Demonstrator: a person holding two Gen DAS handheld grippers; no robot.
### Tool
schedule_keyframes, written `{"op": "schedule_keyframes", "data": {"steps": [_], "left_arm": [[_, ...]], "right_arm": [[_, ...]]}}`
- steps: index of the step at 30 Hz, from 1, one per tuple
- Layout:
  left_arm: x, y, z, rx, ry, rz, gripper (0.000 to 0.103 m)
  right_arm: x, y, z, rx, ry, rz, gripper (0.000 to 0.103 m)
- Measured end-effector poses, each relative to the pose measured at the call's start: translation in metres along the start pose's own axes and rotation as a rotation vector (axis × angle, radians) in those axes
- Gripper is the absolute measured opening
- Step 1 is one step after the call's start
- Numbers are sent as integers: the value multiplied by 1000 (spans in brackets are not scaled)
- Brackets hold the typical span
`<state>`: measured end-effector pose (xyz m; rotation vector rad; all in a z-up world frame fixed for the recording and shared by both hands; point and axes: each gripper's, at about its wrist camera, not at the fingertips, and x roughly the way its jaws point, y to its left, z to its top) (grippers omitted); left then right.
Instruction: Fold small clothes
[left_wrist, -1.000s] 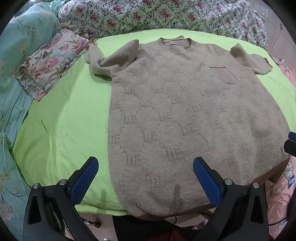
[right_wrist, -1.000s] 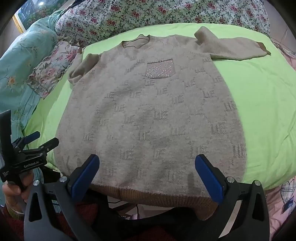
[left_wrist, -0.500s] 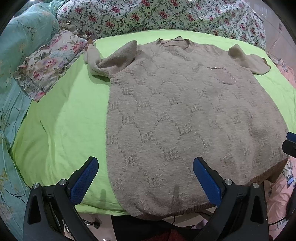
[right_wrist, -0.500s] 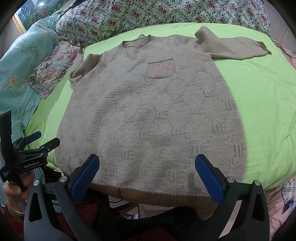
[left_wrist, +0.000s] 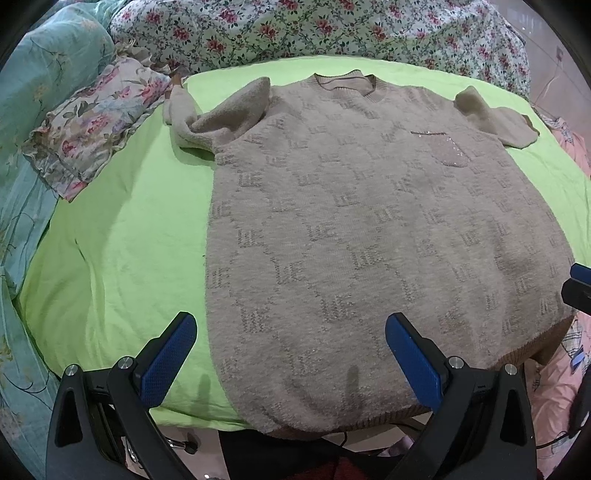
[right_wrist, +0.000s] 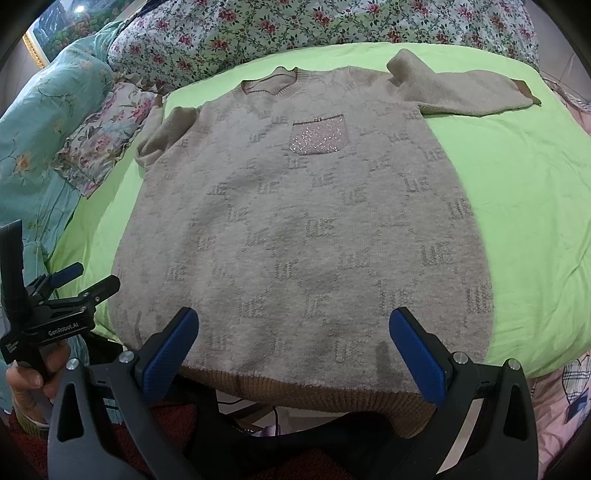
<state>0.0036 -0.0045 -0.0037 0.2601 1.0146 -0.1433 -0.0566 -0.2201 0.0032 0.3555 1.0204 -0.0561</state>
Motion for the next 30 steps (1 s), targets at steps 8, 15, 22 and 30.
{"op": "schedule_keyframes", "data": {"steps": [8,15,22,30], "left_arm": [[7,-2,2,1,41,-15,102],[9,-4,4,-1,35,-22,102],[13,-7,8,2,43,-19,102],[22,-7,16,-6,51,17,102]], "right_arm": [[5,-3,2,4,11,-4,103],[6,-3,2,5,0,-1,103],[8,-8,5,13,0,-8,103],[9,-16,15,38,-52,29,103]]}}
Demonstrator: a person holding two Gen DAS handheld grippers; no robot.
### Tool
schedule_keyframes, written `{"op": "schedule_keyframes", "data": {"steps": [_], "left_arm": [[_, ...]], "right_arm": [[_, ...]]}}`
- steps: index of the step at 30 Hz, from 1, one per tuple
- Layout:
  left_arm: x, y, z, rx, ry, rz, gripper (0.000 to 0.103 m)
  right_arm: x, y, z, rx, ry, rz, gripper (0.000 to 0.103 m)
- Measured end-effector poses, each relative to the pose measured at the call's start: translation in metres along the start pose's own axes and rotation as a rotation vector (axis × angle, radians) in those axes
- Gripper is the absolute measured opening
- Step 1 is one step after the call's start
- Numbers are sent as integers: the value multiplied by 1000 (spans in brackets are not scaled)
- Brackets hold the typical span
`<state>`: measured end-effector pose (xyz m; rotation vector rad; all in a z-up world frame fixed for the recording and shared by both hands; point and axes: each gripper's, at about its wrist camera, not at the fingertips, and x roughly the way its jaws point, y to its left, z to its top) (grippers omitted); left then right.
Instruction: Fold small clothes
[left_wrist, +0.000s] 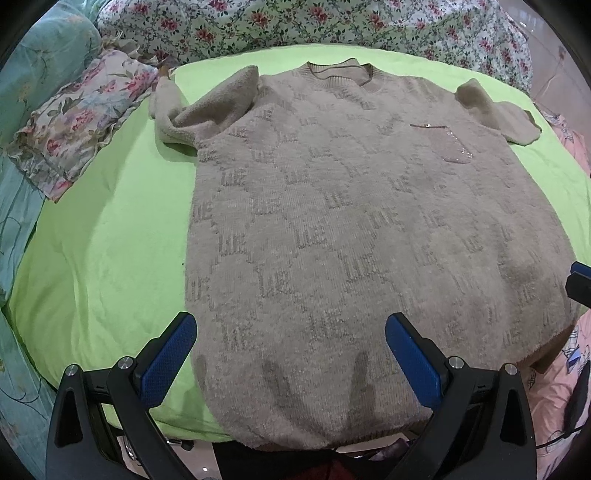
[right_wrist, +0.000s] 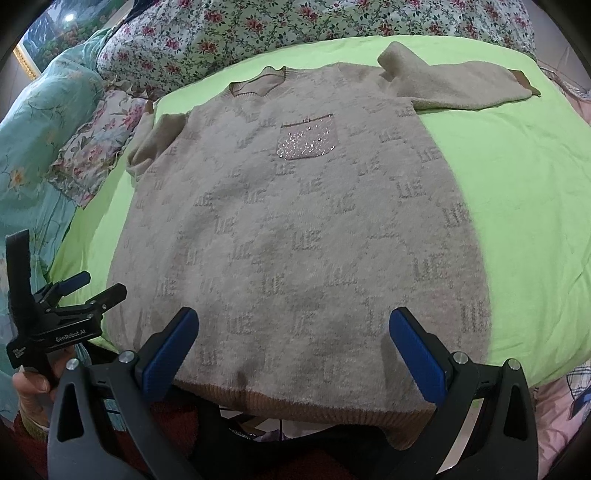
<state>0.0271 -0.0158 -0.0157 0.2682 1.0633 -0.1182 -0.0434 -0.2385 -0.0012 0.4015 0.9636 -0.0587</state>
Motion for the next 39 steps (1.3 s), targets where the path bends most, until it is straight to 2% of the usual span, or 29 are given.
{"op": "schedule_keyframes", "data": {"steps": [4,8,11,16,18,20,23,25,26,29,33,36,39], "left_arm": [[6,2,9,-9,8,-7,102],[13,8,21,-28,7,-12,102],[18,14,33,-43,10,0,102],[23,26,59,-75,-9,12,102],[24,28,70,-83,-19,13,102],[27,29,81,-100,-25,-12,102],[33,27,97,-100,-29,-19,102],[38,22,104,-92,-24,-11,102],[42,20,109,-92,-19,-15,102],[52,13,117,-88,-1,-18,102],[67,6,125,-88,29,-10,102],[76,4,129,-94,46,-10,102],[84,0,131,-93,60,-10,102]], "right_arm": [[1,-13,11,25,-13,4,103],[0,-43,33,81,-35,16,103],[0,-79,57,171,-44,27,103],[-15,-157,110,288,-164,-31,102],[-18,-182,125,328,-194,-46,98],[-21,-216,144,372,-234,-77,83],[-21,-272,176,456,-287,-127,68],[-14,-304,198,500,-305,-151,62],[3,-310,205,520,-294,-166,59],[15,-342,230,551,-334,-209,52],[34,-393,252,687,-392,-191,45],[50,-417,265,721,-397,-202,39],[59,-427,280,701,-401,-230,19]]}}
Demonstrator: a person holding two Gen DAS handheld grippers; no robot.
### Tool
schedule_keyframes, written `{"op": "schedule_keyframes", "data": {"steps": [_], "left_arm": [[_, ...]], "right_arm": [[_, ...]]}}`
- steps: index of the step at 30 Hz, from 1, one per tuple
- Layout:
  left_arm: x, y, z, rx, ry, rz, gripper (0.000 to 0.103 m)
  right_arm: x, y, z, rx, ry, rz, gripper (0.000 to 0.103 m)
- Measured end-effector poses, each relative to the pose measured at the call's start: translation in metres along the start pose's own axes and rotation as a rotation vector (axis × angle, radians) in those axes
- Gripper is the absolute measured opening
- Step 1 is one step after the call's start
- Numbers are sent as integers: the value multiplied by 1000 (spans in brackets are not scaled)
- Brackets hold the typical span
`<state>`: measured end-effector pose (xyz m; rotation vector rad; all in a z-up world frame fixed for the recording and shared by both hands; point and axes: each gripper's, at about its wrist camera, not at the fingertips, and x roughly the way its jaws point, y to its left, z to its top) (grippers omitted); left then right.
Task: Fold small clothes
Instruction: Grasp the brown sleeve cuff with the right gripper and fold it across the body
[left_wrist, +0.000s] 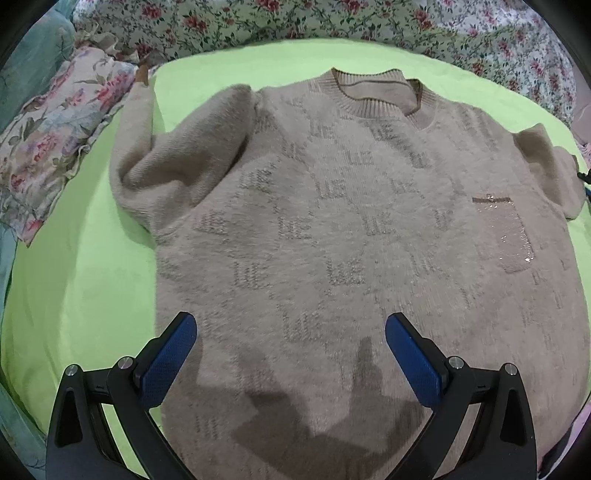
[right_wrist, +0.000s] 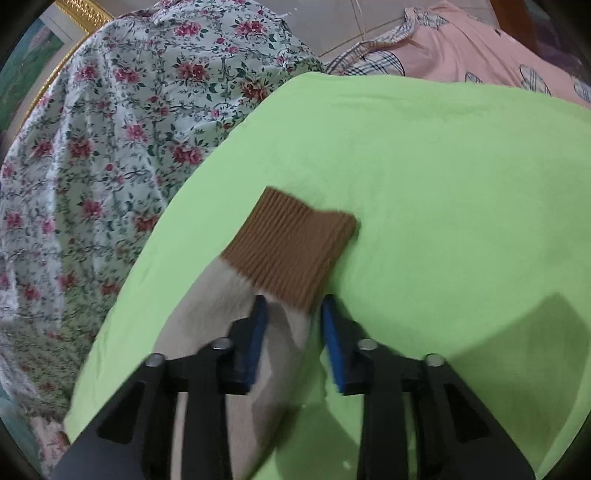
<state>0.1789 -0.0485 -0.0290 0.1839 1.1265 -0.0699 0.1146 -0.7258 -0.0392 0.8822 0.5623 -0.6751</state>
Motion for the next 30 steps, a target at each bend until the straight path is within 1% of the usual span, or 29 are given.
{"op": "schedule_keyframes", "data": {"steps": [1,3,4,7,9,10,12,13,15,17,18,19,20,21,22,23,25,26,28,30], "left_arm": [[2,-1,0,2,5,1,102],[4,-1,-1,2,5,-3,102],[3,0,-1,-1,2,-9,102],[3,2,-1,-13,-4,-28,102],[2,5,-3,-23,-11,-45,102],[1,5,-4,-26,-13,-47,102],[-2,8,-7,-35,-23,-64,102],[-4,10,-8,-38,-28,-70,102],[-7,13,-11,-45,-40,-79,102],[-10,18,-14,-53,-50,-93,102],[-11,22,-15,-60,-54,-101,102],[-12,25,-16,-66,-58,-109,102],[-12,29,-17,-71,-63,-118,102],[-13,32,-18,-77,-71,-128,102],[-14,36,-19,-83,-79,-136,102],[-15,40,-21,-91,-83,-145,102],[-14,48,-23,-106,-84,-170,102],[-14,52,-24,-114,-84,-185,102],[-14,57,-24,-120,-88,-207,102],[-15,61,-22,-123,-100,-232,102]], "right_arm": [[2,2,3,-5,3,-2,7],[-6,7,5,-9,6,17,7],[-14,12,4,-20,-4,39,7],[-42,35,-9,-61,-3,132,7],[-65,58,-26,-99,12,194,7],[-80,76,-40,-130,28,241,7],[-98,100,-65,-170,57,304,7],[-108,119,-83,-199,88,347,7],[-118,150,-116,-241,141,410,7],[-126,184,-156,-287,213,492,7],[-128,199,-173,-303,234,533,7],[-129,221,-199,-327,282,579,7],[-129,231,-213,-338,309,602,7],[-127,251,-238,-360,351,636,7],[-124,270,-262,-389,388,659,7],[-121,278,-276,-401,411,671,7],[-104,305,-319,-411,503,699,7],[-99,312,-330,-417,527,701,7],[-83,330,-365,-438,592,697,7],[-75,338,-388,-453,628,694,7]]}}
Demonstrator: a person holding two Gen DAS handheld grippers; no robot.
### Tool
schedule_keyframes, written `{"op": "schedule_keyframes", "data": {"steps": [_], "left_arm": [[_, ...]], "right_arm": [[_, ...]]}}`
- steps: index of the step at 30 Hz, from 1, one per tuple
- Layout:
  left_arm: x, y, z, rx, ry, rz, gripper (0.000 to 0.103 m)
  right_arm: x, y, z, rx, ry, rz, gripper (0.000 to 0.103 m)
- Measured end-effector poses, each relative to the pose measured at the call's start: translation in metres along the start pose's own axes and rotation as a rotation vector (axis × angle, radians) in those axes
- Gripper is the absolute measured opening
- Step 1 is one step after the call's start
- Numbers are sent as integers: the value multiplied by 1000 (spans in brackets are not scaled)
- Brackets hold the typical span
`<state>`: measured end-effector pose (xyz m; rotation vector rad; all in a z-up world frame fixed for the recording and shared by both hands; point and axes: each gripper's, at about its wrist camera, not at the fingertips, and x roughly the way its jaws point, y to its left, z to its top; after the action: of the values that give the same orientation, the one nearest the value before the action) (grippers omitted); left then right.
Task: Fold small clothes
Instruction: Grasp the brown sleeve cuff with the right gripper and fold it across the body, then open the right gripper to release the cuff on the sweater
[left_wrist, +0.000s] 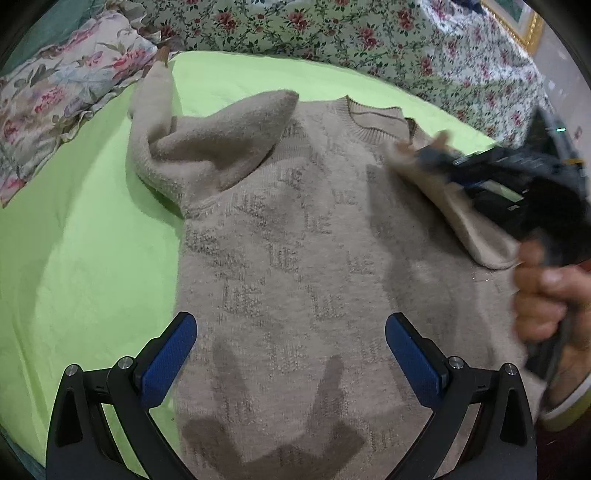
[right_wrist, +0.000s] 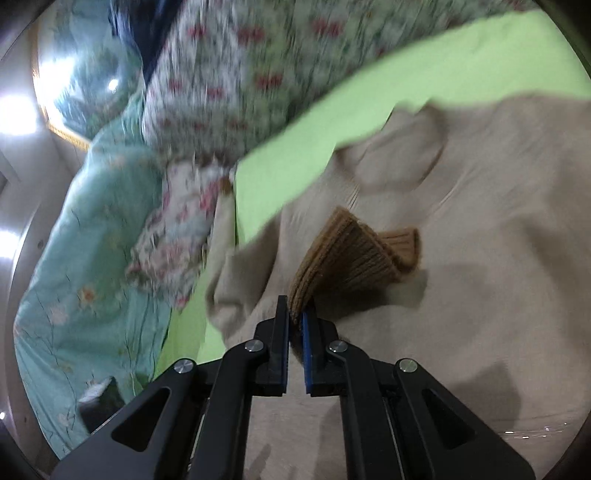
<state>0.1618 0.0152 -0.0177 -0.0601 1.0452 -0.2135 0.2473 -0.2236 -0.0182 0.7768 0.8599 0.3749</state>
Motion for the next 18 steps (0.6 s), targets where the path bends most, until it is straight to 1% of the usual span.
{"op": "schedule_keyframes", "data": {"steps": [3,5,6,7,8,10,12,14,15,16,17,18], "left_arm": [[2,1,5,-1,-9,-42,102],[8,-1,9,-5,-6,-78,102],[12,-3,11,-4,0,-94,102],[18,-8,15,-1,9,-115,102],[22,-11,17,3,13,-125,102],[37,-19,24,13,27,-140,102],[53,-29,33,14,45,-158,102],[72,-40,45,17,59,-170,102],[80,-45,50,19,58,-161,102],[89,-48,58,21,52,-139,102],[94,-49,65,17,38,-126,101],[97,-49,73,3,17,-126,100]], "right_arm": [[22,0,-11,12,30,9,8],[32,-3,-13,33,68,24,16],[36,-6,-16,53,92,23,22],[40,-11,-17,78,130,37,45],[38,-12,-18,89,145,51,61],[28,-13,-19,97,139,74,62],[8,-9,-17,69,95,93,62],[-20,-10,-14,64,32,98,63],[-30,-12,-13,65,11,95,63],[-50,-18,-13,76,-29,77,63],[-59,-20,-12,81,-50,68,63],[-77,-27,-13,91,-85,52,63]]}}
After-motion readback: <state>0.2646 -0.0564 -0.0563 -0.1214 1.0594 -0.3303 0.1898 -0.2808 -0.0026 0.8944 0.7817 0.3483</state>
